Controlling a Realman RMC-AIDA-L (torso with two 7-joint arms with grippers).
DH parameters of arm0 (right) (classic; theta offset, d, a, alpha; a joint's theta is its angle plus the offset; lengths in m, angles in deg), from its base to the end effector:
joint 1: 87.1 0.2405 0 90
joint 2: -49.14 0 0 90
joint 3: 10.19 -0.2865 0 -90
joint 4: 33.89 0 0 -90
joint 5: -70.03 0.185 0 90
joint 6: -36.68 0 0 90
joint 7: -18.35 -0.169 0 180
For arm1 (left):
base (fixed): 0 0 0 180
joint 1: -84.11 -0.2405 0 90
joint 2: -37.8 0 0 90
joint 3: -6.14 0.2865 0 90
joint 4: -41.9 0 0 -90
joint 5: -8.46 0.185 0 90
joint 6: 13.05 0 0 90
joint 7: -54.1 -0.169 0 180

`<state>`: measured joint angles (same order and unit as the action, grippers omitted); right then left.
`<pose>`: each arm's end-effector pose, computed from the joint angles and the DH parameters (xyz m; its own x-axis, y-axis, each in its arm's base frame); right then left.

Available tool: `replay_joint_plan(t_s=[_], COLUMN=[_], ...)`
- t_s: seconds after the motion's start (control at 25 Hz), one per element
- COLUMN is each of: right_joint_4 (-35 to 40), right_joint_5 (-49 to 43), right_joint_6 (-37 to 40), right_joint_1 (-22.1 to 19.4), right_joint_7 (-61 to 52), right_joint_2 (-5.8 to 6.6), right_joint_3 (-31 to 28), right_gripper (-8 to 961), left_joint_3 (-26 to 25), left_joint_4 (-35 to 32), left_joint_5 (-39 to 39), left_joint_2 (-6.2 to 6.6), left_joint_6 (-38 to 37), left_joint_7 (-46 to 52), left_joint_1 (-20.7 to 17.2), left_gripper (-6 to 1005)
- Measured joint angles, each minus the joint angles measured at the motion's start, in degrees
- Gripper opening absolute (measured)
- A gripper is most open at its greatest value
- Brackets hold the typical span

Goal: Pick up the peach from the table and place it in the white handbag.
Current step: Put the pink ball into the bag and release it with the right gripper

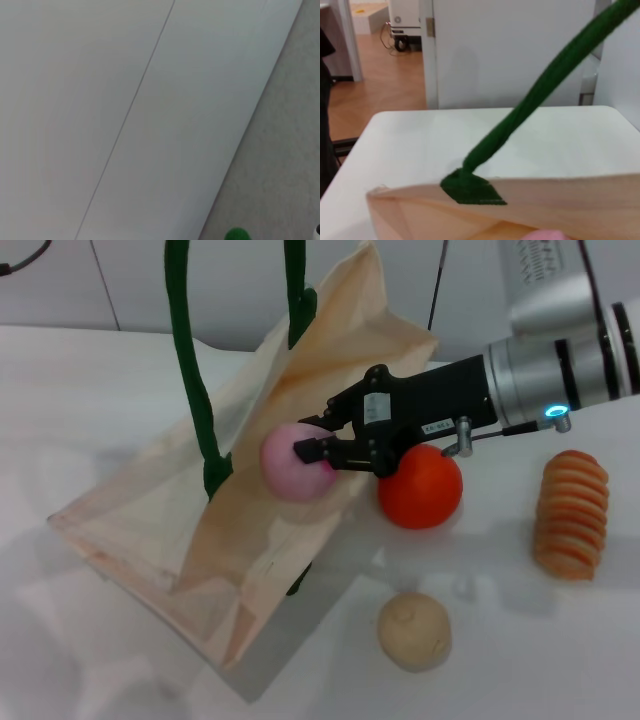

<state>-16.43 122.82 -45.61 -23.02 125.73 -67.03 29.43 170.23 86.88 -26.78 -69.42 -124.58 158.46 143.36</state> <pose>0.1078 0.4068 -0.0867 0.9548 -0.0031 -0.2972 -0.0042 -1.0000 -0.0029 -0.1540 0.4316 0.1232 0.5571 0.3793 0.7387 0.5849 -0.8108 -0.0247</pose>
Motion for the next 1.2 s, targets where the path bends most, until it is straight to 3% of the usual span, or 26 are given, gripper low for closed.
replay_joint_plan(t_s=[0.56,0.8,1.0,1.2], right_joint_4=[-7.6,-8.3,-8.3,-8.2], right_joint_5=[0.7,0.7,0.8,0.8], right_joint_6=[13.1,14.0,14.1,14.1], right_joint_1=[4.0,4.5,3.8,3.4], right_joint_7=[1.5,1.6,1.6,1.5], right_joint_2=[-0.8,-0.81,-0.58,-0.47], right_joint_3=[0.1,-1.2,-3.1,-3.3], right_gripper=[207,212,434,535], left_joint_3=[0.0,0.0,0.0,0.0], left_joint_4=[-0.3,-0.3,-0.3,-0.3], left_joint_5=[0.1,0.1,0.1,0.0], left_joint_2=[0.17,0.19,0.19,0.23], left_joint_6=[0.0,0.0,0.1,0.1], left_joint_7=[-0.2,-0.2,-0.2,-0.3], left_joint_1=[0.1,0.1,-0.1,-0.3], left_gripper=[119,119,120,120])
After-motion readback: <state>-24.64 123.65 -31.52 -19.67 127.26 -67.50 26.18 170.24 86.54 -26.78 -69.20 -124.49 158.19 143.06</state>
